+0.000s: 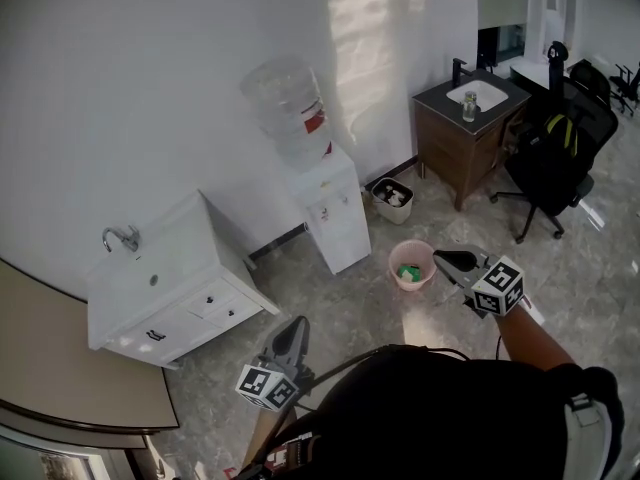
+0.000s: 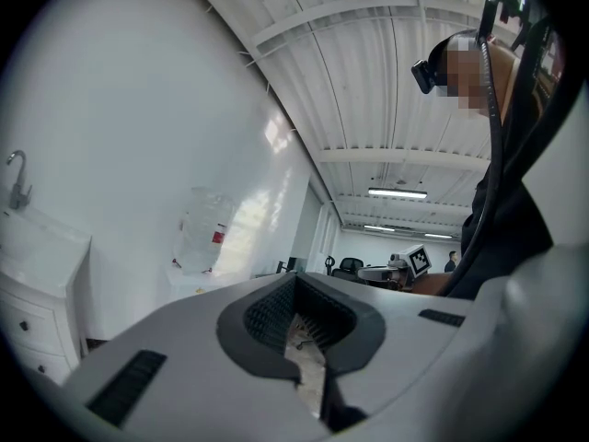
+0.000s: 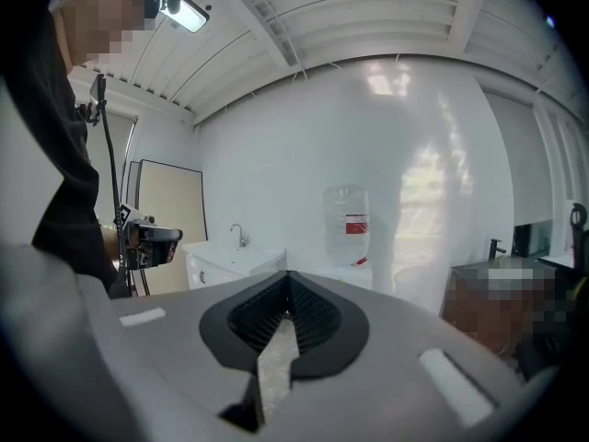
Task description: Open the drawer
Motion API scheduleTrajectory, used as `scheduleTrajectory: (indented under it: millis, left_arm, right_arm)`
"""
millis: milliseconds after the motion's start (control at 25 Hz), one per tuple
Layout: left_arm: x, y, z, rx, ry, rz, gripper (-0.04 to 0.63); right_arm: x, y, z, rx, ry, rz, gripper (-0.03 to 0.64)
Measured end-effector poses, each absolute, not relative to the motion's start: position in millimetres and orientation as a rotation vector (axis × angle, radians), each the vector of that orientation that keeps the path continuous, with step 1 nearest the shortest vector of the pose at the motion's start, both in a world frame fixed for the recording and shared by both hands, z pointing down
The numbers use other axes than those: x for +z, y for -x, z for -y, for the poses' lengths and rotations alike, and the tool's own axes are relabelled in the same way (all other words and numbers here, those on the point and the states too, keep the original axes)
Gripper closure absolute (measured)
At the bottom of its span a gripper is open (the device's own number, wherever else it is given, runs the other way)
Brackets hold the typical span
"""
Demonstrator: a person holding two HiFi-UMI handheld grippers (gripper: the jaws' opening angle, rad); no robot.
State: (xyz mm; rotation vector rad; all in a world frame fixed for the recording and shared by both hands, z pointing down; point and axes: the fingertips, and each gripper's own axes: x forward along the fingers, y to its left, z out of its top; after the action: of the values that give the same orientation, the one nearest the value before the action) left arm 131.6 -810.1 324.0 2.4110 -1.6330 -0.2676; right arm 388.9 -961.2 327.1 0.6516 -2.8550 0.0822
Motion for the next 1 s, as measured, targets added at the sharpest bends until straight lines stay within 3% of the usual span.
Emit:
scheduleTrajectory:
  millis: [560,1000]
  left_arm:
    - [309,34,952,-0.323,-2.517,1.543,0.597]
    - [322,133,995,-0.329,-2.385,1.718,0.597]
  right_arm:
    - [295,-234,1074,-0.01,-0.751,2.816,0.62]
    - [304,-129,1148,-0.024,-0.576,2.849,0.62]
